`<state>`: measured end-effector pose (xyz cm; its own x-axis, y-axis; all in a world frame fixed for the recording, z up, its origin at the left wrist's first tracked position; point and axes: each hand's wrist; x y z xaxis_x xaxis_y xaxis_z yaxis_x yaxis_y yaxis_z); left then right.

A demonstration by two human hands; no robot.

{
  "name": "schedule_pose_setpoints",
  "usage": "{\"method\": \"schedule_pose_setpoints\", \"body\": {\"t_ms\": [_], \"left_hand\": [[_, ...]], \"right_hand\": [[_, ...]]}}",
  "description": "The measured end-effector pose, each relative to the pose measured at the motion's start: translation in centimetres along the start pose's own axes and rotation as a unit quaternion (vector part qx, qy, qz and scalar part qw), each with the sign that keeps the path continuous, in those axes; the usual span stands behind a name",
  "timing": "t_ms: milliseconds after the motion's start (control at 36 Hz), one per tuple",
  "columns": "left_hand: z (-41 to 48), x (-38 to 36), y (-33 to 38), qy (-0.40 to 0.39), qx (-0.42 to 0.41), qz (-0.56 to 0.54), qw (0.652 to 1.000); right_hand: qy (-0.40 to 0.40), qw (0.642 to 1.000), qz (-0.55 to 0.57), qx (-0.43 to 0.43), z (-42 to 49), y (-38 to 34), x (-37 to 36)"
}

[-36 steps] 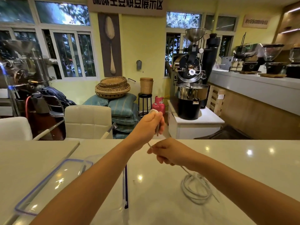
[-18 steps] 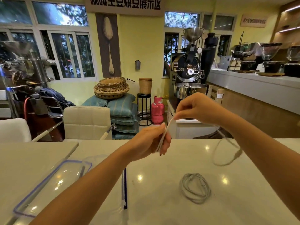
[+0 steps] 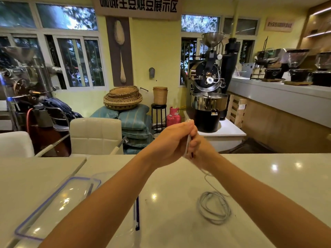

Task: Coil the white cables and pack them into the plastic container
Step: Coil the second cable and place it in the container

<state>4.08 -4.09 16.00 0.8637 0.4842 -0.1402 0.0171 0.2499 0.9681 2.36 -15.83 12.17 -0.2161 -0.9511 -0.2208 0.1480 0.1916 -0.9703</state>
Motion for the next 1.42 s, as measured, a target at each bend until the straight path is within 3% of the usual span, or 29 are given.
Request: {"method": "schedule_pose_setpoints", "body": {"t_ms": [56,139,389,556,778,972,1111,1250,1417], "left_hand": [[0.5,0.2,0.0,0.034,-0.013,0.03,0.999],[1.1,0.9,0.0,0.086,-0.031,0.104,0.99],[1.9,2.3,-0.2,0.211,-0.084,0.322,0.919],[1.5,3.7,-0.7,0.19,-0.067,0.397,0.895],[-0.4,3.1,-1.4,0.056,0.003,0.335,0.941],[-1.4,2.5,-1.7,-0.015,0.026,0.219,0.975],[-2.0,1.7,-1.1,-0.043,0.016,0.13,0.99],[-1.7,1.0,-0.2,-0.029,-0.019,0.066,0.997],[-0.7,0.7,0.0,0.032,-0.047,0.064,0.996]], "right_hand": [[0.009,0.998,-0.041,-0.038,-0.6,1.1,-0.9],[-0.04,0.988,-0.14,-0.054,-1.3,2.1,-1.5],[-0.104,0.919,-0.38,-0.015,-2.5,0.7,-2.3],[-0.12,0.846,-0.512,0.093,-3.2,-3.4,-1.0],[-0.085,0.813,-0.541,0.197,-2.3,-7.9,1.3],[-0.064,0.84,-0.485,0.235,-1.1,-9.1,2.7],[0.011,0.904,-0.355,0.236,-0.7,-8.6,3.2],[0.035,0.968,-0.209,0.137,-0.6,-4.8,2.3],[0.014,0.977,-0.206,0.048,-0.9,0.2,-0.4]]}}
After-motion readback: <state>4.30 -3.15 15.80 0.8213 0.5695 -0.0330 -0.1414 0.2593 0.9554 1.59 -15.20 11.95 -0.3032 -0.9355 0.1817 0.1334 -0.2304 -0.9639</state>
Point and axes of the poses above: each hand's wrist, its own z-axis towards the middle knuckle, its own x-axis out of the back of the hand, y = z × x, and after that the axes turned 6 degrees about y, right-handed
